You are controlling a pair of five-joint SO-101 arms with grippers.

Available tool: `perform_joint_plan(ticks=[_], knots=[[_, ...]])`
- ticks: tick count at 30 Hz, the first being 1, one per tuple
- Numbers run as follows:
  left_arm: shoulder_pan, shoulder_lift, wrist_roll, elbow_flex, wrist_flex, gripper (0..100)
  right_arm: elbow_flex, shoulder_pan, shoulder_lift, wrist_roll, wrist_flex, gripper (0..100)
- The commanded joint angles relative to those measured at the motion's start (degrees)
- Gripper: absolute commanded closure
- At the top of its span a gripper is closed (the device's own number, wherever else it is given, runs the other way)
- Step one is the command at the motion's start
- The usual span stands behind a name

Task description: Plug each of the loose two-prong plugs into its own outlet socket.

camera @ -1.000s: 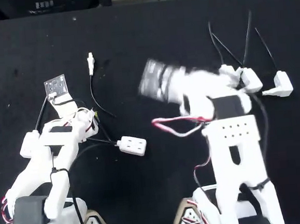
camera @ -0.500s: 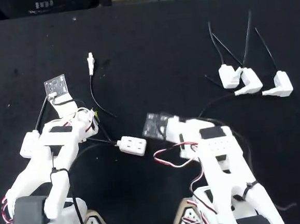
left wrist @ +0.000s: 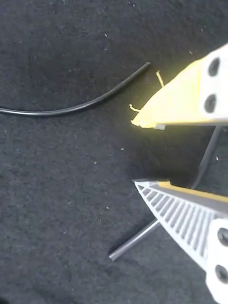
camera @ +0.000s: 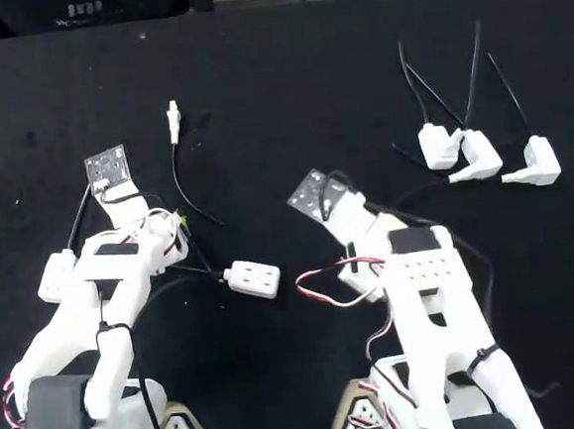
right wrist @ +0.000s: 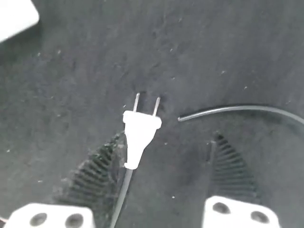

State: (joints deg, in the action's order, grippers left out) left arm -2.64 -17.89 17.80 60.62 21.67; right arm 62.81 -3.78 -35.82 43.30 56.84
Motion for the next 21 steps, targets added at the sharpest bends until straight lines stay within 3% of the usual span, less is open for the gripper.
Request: perform_joint_plan(ticks=[1, 5, 12, 15, 21], knots=[[-0.4, -2.3, 0.1, -0.6, -0.7, 82, -2.4, 3.7, -1.3, -0.4, -1.8, 82.1], [-0.5, -2.3, 0.1, -0.6, -0.7, 82, 2.0, 1.0, -0.9, -0.4, -3.1, 82.2], [-0.6, -2.2, 0.1, -0.5, -0.7, 82, 6.9, -10.5, -0.9, -0.4, -3.3, 82.5], [-0.7, -2.1, 0.1, -0.5, -0.7, 82, 7.2, -9.8, -0.8, -0.1, -5.9, 82.2], [-0.7, -2.1, 0.1, -0.5, -0.7, 82, 10.7, -5.4, -0.8, 8.7, -12.1, 82.2]])
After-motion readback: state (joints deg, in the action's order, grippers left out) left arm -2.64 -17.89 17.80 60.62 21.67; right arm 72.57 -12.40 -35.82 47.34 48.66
